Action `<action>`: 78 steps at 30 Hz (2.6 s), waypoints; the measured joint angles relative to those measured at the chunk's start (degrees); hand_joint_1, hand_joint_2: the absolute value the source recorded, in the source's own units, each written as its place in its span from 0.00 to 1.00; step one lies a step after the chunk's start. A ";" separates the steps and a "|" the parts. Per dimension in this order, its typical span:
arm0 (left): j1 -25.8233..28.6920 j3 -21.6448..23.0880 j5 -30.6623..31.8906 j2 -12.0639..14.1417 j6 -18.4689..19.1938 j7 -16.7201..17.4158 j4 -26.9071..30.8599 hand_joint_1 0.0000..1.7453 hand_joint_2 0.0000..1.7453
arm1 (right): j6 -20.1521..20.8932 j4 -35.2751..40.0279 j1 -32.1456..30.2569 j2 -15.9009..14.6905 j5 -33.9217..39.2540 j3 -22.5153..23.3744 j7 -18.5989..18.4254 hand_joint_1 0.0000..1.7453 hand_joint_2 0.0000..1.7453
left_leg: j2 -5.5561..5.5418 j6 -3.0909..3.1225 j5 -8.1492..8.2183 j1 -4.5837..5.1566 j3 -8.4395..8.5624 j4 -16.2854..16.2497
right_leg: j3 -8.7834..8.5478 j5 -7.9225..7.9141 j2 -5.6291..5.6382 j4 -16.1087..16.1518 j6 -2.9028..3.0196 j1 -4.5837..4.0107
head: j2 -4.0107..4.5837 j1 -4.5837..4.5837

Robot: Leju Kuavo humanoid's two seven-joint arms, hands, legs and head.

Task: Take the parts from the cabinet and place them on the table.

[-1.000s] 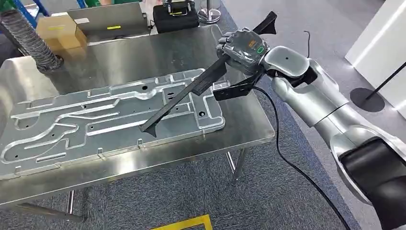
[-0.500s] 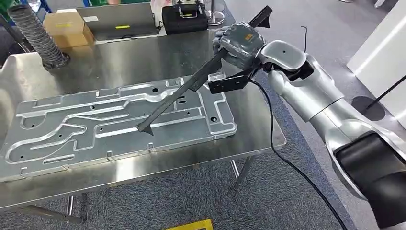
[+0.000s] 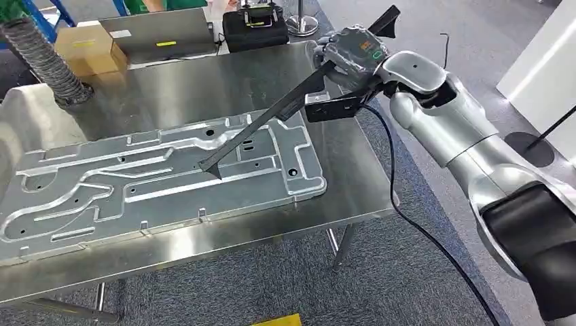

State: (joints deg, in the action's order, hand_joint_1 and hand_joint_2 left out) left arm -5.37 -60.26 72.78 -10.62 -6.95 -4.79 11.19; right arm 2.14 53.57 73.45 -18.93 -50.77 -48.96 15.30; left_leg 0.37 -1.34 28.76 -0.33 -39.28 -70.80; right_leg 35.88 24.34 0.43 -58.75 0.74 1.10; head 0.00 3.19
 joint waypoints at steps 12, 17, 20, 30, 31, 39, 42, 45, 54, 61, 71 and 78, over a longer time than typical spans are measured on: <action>0.61 0.00 0.94 -0.11 -0.28 0.00 0.00 0.00 1.00 | -0.07 -0.07 0.21 0.55 0.85 -0.11 -0.74 1.00 1.00 | 0.64 3.58 -2.80 0.36 6.81 13.37 | 8.75 7.00 -0.10 -16.15 -2.95 -0.22 | 0.00 -0.02; 0.86 0.00 0.85 -0.11 -0.42 0.33 0.00 0.00 1.00 | -0.09 -0.35 -0.17 2.18 0.94 0.09 -0.90 1.00 1.00 | 0.45 3.00 -1.13 0.44 8.52 12.84 | 4.31 -3.58 0.06 -2.80 -2.38 -0.24 | 0.00 -0.02; 0.96 0.00 0.76 -0.13 -0.42 0.53 -0.02 0.00 1.00 | -0.13 -0.46 -0.07 2.52 1.03 0.18 -0.96 1.00 1.00 | 0.32 2.54 -0.63 0.80 8.47 12.37 | 3.43 -3.08 0.58 -0.94 -1.87 -0.61 | 0.00 0.00; 0.21 0.00 0.39 -0.07 -0.42 0.02 -0.02 0.00 1.00 | -0.17 -0.55 -0.50 1.53 1.29 0.11 -1.01 1.00 1.00 | 0.21 -0.38 5.62 -0.12 -0.69 -5.14 | 1.96 -1.86 0.32 0.35 0.07 0.02 | 0.00 0.00; 0.29 0.00 0.52 -0.07 -0.63 -0.33 -0.02 0.00 1.00 | -0.15 -0.55 -0.54 1.51 1.29 0.09 -0.92 1.00 1.00 | 0.23 -0.39 3.14 -0.28 0.24 -2.30 | 1.82 -1.66 0.47 0.21 -0.04 0.13 | 0.00 0.00; 0.64 0.04 1.55 -0.11 -3.37 -1.09 -0.02 0.00 1.00 | -0.24 -0.55 -0.39 0.46 1.49 0.35 -0.87 0.00 0.00 | 0.17 2.08 -2.89 -0.13 5.87 12.42 | 1.48 -1.65 0.45 0.39 -2.50 -0.07 | 0.00 0.00; 0.69 0.07 1.77 -0.09 -3.89 -0.92 -0.02 0.00 1.00 | -0.22 -0.55 -0.02 1.60 1.53 0.50 -0.70 0.00 0.00 | 0.56 3.00 -3.31 -0.11 6.35 13.14 | 4.83 3.38 0.19 -7.37 -2.93 0.10 | 0.00 -0.02; 0.84 0.07 1.51 -0.09 -3.96 -1.03 -0.02 0.00 0.00 | -0.17 -0.83 -0.12 2.93 1.62 0.52 -0.74 0.00 0.00 | 0.76 3.22 -3.25 0.32 6.32 13.07 | 10.10 6.55 0.19 -17.82 -3.10 0.07 | 0.00 -0.02; 0.92 0.07 1.11 -0.11 -2.69 -1.12 -0.02 0.00 0.00 | -0.13 -1.01 1.02 3.50 2.71 0.74 -0.42 0.00 0.00 | 0.45 1.76 -2.41 0.77 6.68 12.73 | 1.45 -1.29 0.55 0.11 -0.89 -0.91 | 0.00 0.00; 1.09 0.07 1.29 -0.07 -2.54 -1.49 -0.02 0.00 0.00 | 0.55 -1.01 1.05 2.80 3.10 0.81 -0.42 0.00 0.00 | 0.22 -0.23 5.09 -0.33 -1.94 -5.47 | 0.70 -1.31 0.58 0.70 0.11 -0.05 | 0.00 0.00; 0.98 0.07 1.44 -0.07 -2.51 -1.99 -0.04 0.00 0.00 | 1.97 -1.49 1.46 2.54 3.76 1.07 -0.72 0.00 0.00 | 0.50 0.51 -2.63 -0.28 5.70 11.62 | 1.27 -0.82 0.86 -0.38 -1.49 0.02 | 0.00 0.02; 1.16 0.07 1.60 -0.02 -2.29 -2.21 -0.04 0.00 0.00 | 3.76 -4.91 1.83 4.96 3.98 1.40 -0.81 0.00 0.00 | 1.15 3.03 -3.44 0.22 5.53 12.45 | 9.60 6.79 0.30 -17.51 -3.31 0.13 | 0.00 -0.02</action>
State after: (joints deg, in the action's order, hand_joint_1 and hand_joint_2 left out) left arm -4.21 -60.19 74.38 -10.64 -9.25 -6.99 11.15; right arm 5.90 48.66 75.28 -13.97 -46.80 -47.56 14.49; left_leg 1.52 1.69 25.32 -0.11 -33.76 -58.35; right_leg 45.48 31.13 0.73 -76.26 -2.58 1.23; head 0.00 3.17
